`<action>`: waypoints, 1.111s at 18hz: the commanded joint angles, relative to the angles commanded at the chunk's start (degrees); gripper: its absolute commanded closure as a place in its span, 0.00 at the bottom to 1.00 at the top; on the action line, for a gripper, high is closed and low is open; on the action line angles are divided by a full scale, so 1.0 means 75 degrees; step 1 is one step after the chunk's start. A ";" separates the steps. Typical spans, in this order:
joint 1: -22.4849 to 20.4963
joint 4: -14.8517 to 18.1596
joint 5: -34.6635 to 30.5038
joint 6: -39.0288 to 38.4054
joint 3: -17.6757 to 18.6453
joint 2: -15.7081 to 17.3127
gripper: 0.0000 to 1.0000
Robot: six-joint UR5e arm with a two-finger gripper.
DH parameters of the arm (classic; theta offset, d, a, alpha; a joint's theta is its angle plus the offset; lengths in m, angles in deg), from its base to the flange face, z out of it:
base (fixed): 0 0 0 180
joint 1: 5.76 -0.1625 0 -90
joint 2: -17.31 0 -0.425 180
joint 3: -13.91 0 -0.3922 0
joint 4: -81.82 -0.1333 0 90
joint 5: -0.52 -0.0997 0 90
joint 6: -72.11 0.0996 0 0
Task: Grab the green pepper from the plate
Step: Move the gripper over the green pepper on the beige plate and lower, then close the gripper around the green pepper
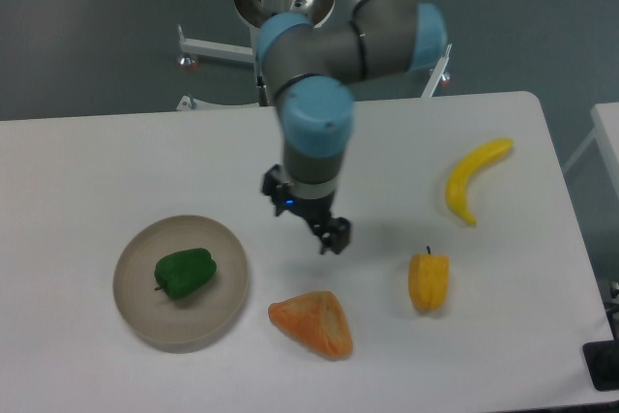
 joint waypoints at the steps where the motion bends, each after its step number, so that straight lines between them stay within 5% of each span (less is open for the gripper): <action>1: 0.0164 -0.0187 0.0046 -0.0024 0.0023 -0.0070 0.00; 7: 0.0529 -0.1301 0.0305 -0.0118 0.0422 -0.0352 0.00; 20: 0.0717 -0.1313 0.0973 -0.0141 0.0352 -0.0680 0.00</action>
